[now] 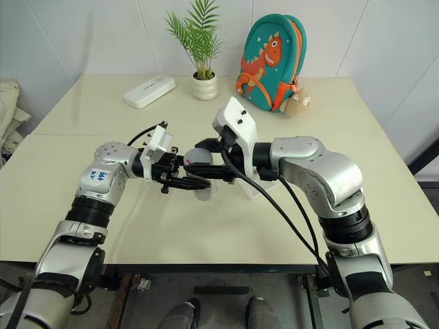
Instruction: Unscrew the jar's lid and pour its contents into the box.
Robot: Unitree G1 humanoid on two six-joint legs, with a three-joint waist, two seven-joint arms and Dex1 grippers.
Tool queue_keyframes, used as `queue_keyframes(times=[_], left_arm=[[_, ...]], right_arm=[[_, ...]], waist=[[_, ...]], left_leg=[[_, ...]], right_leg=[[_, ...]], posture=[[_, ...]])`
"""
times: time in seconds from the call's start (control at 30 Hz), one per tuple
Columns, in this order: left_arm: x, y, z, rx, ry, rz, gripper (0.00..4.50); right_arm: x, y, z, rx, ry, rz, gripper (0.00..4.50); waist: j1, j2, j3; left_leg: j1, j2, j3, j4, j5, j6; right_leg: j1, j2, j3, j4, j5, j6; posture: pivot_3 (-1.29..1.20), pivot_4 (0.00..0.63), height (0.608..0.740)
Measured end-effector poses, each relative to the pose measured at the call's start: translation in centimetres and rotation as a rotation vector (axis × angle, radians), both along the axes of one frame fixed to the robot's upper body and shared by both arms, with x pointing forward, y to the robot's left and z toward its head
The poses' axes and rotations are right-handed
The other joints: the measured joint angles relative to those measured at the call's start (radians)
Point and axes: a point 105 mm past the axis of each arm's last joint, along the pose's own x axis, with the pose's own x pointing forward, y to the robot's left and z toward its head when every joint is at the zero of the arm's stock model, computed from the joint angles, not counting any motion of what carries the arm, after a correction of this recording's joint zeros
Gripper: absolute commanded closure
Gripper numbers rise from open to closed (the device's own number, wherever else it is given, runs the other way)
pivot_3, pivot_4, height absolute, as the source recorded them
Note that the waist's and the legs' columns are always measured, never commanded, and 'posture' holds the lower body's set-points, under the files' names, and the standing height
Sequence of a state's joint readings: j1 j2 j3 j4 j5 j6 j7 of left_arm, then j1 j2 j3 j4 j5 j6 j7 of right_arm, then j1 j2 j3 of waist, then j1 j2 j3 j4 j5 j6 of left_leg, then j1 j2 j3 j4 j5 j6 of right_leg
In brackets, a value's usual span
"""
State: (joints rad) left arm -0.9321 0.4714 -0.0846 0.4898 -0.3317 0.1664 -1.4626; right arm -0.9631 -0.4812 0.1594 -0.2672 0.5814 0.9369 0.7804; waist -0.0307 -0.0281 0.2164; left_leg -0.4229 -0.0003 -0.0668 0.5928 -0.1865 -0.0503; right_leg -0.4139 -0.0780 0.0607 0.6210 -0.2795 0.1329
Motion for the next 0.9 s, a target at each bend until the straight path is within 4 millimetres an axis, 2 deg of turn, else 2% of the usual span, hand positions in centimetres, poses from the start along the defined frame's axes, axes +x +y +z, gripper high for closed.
queue_keyframes(times=[0.13, 0.37, 0.4, 0.5, 0.63, 0.7, 0.8, 0.9], left_arm=[[-0.1, -0.2, -0.3, 0.019, 0.007, -0.014, 2.56], [-0.1, -0.1, -0.4, 0.023, 0.012, -0.013, 2.56], [-0.1, -0.1, -0.4, 0.024, 0.011, -0.009, 2.56], [0.2, 0.7, -0.2, 0.034, 0.001, 0.031, 2.56], [1.3, 2.8, 0.1, 0.024, -0.006, 0.133, 2.56], [1.7, 3.5, 0.1, 0.023, -0.012, 0.166, 2.56], [2.4, 4.0, 0.6, 0.021, -0.033, 0.203, 2.56], [2.9, 4.3, 1.5, 0.019, -0.068, 0.226, 2.56]], right_arm=[[0.7, -1.1, 2.3, 0.021, -0.089, -0.058, 1.59], [1.6, -2.3, 2.3, 0.0, -0.1, -0.114, 1.59], [1.9, -2.8, 2.3, -0.005, -0.103, -0.138, 1.59], [3.5, -6.4, 2.0, -0.025, -0.106, -0.296, 1.59], [5.0, -12.2, -0.9, -0.077, -0.052, -0.543, 1.59], [5.3, -14.2, -2.4, -0.089, -0.01, -0.631, 1.59], [4.7, -17.5, -5.2, -0.097, 0.068, -0.769, 1.59], [3.9, -19.7, -7.7, -0.102, 0.133, -0.87, 1.59]], waist=[[0.002, 0.0, 0.0], [0.001, 0.0, 0.0], [0.002, 0.0, 0.0], [0.003, 0.0, 0.0], [0.004, 0.0, 0.0], [0.004, 0.0, 0.0], [0.004, 0.0, 0.0], [0.002, 0.0, 0.0]], left_leg=[[0.0, 0.0, 0.0, 0.0, 0.0, 0.0], [0.0, 0.0, 0.0, 0.0, 0.0, 0.0], [0.0, 0.0, 0.0, 0.0, 0.0, 0.0], [0.0, 0.0, 0.0, 0.0, 0.0, 0.0], [-0.001, 0.0, 0.0, 0.0, 0.0, 0.0], [-0.001, 0.0, 0.0, 0.0, 0.0, 0.0], [-0.001, 0.0, 0.0, 0.0, 0.0, 0.0], [0.0, 0.0, 0.001, 0.0, 0.0, 0.0]], right_leg=[[0.0, 0.0, 0.0, -0.001, 0.0, 0.0], [0.0, 0.0, 0.0, 0.0, 0.0, 0.0], [0.0, 0.0, 0.0, 0.0, 0.0, 0.0], [0.0, 0.0, 0.0, -0.001, 0.0, 0.0], [0.0, 0.0, 0.0, -0.001, 0.0, 0.0], [0.0, 0.0, 0.0, -0.001, 0.0, 0.0], [0.0, 0.0, 0.0, -0.001, 0.0, 0.0], [0.0, 0.0, 0.0, -0.001, 0.0, 0.0]], posture=[[0.0, 0.15, 0.74], [0.0, 0.15, 0.74], [0.0, 0.15, 0.74], [0.0, 0.15, 0.74], [0.0, 0.15, 0.74], [0.0, 0.15, 0.74], [0.0, 0.15, 0.74], [0.0, 0.15, 0.74]])
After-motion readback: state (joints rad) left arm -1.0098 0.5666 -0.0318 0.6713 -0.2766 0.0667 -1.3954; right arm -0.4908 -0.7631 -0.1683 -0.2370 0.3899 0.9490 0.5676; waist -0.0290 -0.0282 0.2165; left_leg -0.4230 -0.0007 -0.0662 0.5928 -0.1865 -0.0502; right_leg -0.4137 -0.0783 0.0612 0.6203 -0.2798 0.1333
